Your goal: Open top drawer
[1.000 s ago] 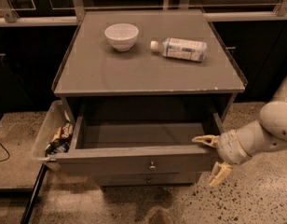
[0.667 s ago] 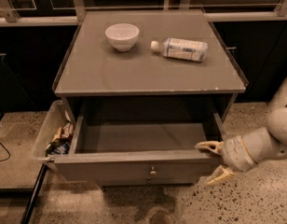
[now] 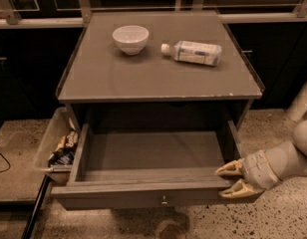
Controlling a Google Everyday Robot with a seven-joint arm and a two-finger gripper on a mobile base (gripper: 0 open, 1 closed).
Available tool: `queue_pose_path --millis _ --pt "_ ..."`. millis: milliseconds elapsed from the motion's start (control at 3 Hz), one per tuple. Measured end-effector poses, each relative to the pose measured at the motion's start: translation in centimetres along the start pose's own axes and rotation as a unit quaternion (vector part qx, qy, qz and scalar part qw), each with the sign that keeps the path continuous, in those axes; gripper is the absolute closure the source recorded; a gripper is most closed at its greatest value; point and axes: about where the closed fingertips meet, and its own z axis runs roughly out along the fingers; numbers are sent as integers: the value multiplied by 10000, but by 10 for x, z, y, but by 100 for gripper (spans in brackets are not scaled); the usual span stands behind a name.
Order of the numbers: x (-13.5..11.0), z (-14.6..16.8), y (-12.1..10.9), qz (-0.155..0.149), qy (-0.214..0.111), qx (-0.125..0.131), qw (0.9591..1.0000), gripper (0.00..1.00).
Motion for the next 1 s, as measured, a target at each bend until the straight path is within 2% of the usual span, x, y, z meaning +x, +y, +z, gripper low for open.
queue_pose_path --millis 333,1000 --pt "0 0 0 0 0 0 10000 85" --pt "0 0 0 0 0 -1 10000 39"
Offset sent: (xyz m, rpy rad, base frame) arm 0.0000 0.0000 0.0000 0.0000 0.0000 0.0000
